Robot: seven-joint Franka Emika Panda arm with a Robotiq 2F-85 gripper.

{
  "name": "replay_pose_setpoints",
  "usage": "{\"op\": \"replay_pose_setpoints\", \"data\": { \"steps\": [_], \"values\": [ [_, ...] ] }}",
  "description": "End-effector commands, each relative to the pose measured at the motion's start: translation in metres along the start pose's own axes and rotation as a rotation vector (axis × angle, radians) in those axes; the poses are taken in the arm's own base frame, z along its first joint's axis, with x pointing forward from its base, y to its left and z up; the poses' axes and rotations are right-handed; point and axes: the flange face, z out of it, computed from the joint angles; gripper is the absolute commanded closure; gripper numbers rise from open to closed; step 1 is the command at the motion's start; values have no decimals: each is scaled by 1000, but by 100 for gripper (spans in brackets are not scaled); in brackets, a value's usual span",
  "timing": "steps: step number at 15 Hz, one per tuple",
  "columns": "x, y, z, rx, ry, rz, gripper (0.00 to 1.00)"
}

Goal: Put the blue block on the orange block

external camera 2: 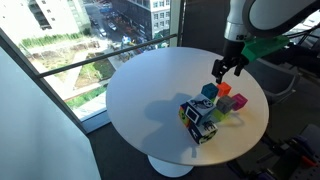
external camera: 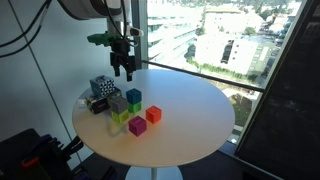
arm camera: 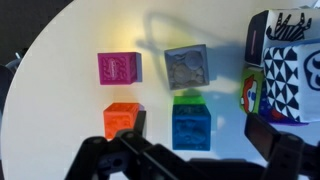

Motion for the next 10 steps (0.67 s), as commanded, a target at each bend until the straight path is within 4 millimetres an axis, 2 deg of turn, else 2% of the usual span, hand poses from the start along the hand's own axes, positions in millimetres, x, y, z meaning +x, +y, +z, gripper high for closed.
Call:
{"op": "replay_pose_setpoints", "data": {
  "steps": [1, 5, 7, 8, 10],
  "values": [
    [13, 8, 3, -2, 25, 38, 0],
    [17, 9, 5, 14, 50, 33, 0],
    [10, 8, -2, 26, 36, 25, 0],
    [11, 7, 8, 13, 37, 22, 0],
    [10, 7, 7, 14, 38, 22, 0]
  ]
}}
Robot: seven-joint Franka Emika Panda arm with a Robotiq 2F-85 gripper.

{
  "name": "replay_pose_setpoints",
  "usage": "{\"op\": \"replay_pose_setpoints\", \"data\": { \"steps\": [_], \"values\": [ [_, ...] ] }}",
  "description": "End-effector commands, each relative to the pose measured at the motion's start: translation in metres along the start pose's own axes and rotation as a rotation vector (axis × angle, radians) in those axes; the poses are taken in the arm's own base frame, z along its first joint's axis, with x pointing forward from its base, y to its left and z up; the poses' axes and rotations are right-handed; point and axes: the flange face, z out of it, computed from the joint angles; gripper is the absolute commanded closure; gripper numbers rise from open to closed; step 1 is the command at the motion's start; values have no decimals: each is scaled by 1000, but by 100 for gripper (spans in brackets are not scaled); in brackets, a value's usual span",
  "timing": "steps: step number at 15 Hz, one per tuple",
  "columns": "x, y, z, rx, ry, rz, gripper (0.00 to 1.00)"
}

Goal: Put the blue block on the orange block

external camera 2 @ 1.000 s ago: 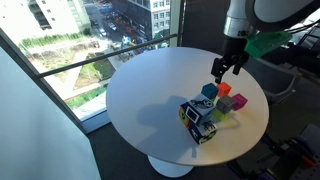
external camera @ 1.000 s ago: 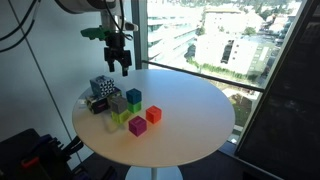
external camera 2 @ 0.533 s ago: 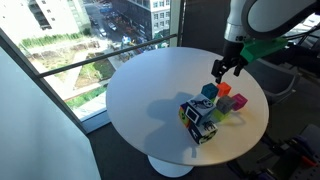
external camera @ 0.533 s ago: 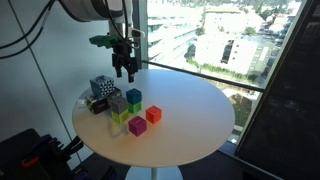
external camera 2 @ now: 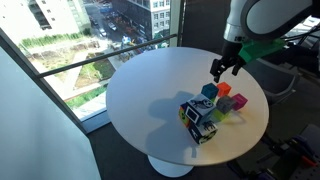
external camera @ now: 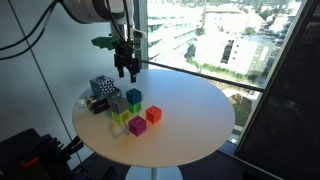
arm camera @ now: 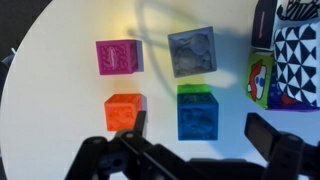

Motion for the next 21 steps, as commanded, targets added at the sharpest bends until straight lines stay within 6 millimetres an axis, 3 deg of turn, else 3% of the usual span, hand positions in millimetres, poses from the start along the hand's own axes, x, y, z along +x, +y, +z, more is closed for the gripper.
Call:
{"op": "replay_pose_setpoints", "data": {
  "steps": [1, 11, 21],
  "values": [
    [0, 0, -1, 0, 0, 0, 0],
    [11, -3, 2, 11, 30, 13, 0],
    [29, -16, 34, 12, 44, -9, 0]
  ]
}}
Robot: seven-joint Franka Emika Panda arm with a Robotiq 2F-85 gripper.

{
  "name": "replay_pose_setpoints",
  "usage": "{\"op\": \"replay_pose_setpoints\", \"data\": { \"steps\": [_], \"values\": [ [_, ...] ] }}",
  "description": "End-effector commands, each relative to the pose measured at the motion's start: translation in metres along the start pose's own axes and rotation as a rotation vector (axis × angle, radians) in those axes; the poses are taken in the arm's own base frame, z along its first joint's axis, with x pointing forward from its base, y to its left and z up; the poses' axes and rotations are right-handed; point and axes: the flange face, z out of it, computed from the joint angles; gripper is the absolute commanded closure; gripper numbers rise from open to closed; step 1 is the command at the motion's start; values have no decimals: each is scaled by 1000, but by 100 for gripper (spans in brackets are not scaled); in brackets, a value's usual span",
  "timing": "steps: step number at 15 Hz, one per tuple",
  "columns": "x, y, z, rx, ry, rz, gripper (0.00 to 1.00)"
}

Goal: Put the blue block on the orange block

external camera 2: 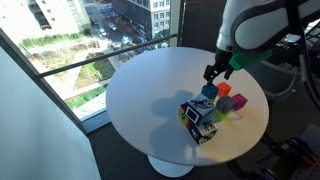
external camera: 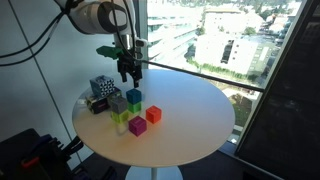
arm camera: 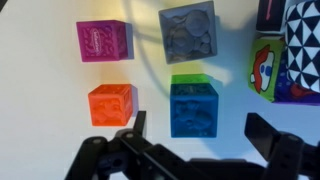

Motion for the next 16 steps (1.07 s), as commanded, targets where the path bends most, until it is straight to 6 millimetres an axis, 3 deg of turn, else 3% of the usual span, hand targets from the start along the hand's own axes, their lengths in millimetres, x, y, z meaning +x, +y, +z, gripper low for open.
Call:
{"op": "replay_pose_setpoints", "data": {
  "steps": [1, 16],
  "values": [
    [15, -7, 6, 0, 8, 1, 0],
    [37, -15, 46, -13, 14, -10, 0]
  ]
}}
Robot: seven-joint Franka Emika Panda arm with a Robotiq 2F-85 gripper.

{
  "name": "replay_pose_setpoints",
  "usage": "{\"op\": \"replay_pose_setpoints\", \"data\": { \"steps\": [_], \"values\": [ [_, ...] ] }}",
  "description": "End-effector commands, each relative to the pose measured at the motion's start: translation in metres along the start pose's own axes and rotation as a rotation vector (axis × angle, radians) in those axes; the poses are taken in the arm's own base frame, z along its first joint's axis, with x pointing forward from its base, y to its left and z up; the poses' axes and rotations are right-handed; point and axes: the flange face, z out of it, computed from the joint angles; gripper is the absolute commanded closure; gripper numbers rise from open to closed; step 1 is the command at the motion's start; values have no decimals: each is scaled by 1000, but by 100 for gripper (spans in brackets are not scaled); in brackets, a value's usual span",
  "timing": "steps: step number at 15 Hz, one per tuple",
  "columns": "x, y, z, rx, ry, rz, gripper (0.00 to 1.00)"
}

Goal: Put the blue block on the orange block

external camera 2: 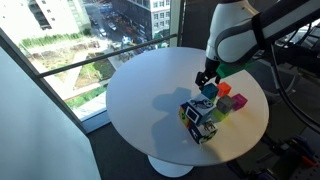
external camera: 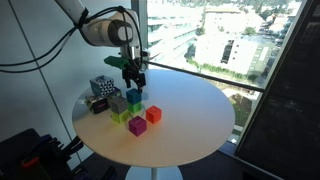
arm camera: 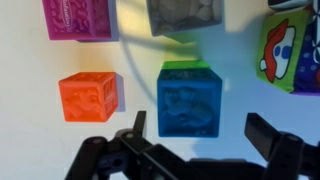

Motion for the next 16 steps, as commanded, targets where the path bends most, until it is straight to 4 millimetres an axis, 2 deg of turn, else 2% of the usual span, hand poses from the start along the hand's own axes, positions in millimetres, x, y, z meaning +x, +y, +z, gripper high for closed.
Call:
{"op": "replay_pose_setpoints", "data": {
  "steps": [1, 5, 6, 7, 8, 11, 12, 16],
  "values": [
    [9, 2, 4, -12, 8, 6, 0],
    [9, 3, 12, -12, -3, 9, 0],
    [8, 3, 14, -12, -5, 11, 25],
    [8, 3, 14, -12, -7, 10, 27],
    [8, 3, 13, -14, -12, 16, 34],
    [8, 4, 10, -16, -22, 26, 60],
    [9, 5, 6, -16, -22, 30, 66],
    [11, 10, -5, -19, -22, 38, 69]
  ]
}}
